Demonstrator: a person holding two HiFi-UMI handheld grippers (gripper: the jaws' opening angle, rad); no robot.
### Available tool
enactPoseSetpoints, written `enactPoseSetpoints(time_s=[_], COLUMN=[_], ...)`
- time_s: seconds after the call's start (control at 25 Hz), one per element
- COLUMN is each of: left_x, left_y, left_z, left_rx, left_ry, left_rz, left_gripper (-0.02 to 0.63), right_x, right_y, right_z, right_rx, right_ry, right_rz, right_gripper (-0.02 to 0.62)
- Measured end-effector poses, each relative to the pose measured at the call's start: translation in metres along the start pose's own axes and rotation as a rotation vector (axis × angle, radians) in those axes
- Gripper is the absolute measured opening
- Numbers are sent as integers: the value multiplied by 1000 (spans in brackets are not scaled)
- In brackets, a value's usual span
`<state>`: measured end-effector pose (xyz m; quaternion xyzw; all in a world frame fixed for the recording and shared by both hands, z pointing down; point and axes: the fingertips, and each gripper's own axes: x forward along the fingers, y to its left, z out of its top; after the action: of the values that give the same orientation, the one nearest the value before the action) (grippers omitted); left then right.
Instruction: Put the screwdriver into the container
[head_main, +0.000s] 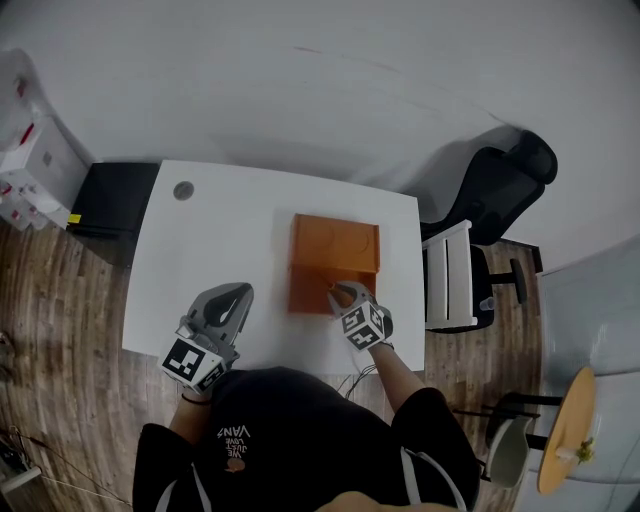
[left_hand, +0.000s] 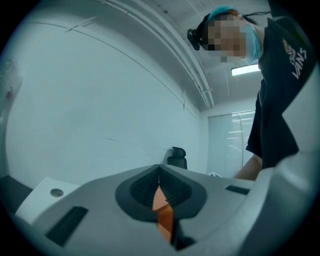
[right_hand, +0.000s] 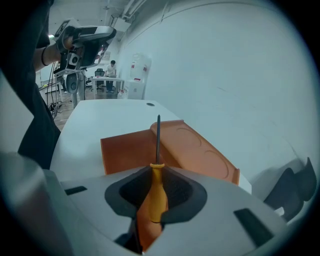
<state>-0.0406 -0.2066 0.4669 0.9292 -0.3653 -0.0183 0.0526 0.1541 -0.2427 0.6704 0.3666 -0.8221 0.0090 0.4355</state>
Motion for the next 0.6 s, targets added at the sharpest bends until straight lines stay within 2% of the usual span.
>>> enactPoseSetpoints(time_s=[0.6], left_x=[-2], left_y=[7], left_z=[-5], left_rx=[-6], left_ry=[7], left_rz=[14], left_gripper=[15], right_x=[27], right_y=[8], right_z=[-10], right_rx=[-59], right_ry=[104], right_rz=[99], right_gripper=[77])
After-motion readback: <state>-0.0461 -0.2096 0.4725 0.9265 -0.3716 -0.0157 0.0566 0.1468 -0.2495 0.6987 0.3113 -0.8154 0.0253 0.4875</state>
